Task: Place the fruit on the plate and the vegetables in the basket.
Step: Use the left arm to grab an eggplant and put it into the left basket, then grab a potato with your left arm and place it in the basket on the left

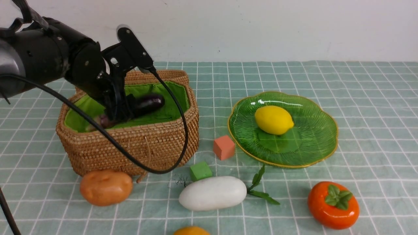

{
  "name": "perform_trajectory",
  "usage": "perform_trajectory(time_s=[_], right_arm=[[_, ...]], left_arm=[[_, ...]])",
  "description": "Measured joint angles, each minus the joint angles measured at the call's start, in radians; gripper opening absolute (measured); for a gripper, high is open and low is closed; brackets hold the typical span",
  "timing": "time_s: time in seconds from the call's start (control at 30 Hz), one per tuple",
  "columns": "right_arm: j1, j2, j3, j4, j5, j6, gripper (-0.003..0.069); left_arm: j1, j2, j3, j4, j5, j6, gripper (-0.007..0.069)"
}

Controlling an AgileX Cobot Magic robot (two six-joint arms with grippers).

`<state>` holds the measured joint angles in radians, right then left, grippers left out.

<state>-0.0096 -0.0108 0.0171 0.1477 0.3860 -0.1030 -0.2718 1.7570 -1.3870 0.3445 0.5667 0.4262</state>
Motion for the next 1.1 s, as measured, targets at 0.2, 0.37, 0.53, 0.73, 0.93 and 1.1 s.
perform_trajectory(time_s=[0.2, 0.37, 0.53, 0.73, 0.93, 1.1], right_arm=[[0.0, 0.0, 0.0, 0.0, 0.0, 0.0, 0.0242], [0.0, 0.0, 0.0, 0.0, 0.0, 0.0, 0.0242], [0.0, 0.0, 0.0, 0.0, 0.0, 0.0, 0.0242], [0.0, 0.0, 0.0, 0.0, 0.0, 0.0, 0.0242], [0.0, 0.0, 0.0, 0.0, 0.0, 0.0, 0.0242], [0.0, 0.0, 0.0, 0.0, 0.0, 0.0, 0.0242]], left_arm=[[-0.003, -0.095, 0.0, -0.023, 0.165, 0.043, 0.0657], [-0.012, -0.243, 0.065, -0.152, 0.344, 0.255, 0.0617], [-0.014, -0.342, 0.245, -0.26, 0.368, 0.452, 0.059], [-0.016, -0.366, 0.48, -0.355, 0.165, 0.503, 0.0584], [-0.016, -0.347, 0.562, -0.318, 0.02, 0.52, 0.0584], [-0.016, -0.308, 0.566, -0.288, -0.064, 0.519, 0.0584]])
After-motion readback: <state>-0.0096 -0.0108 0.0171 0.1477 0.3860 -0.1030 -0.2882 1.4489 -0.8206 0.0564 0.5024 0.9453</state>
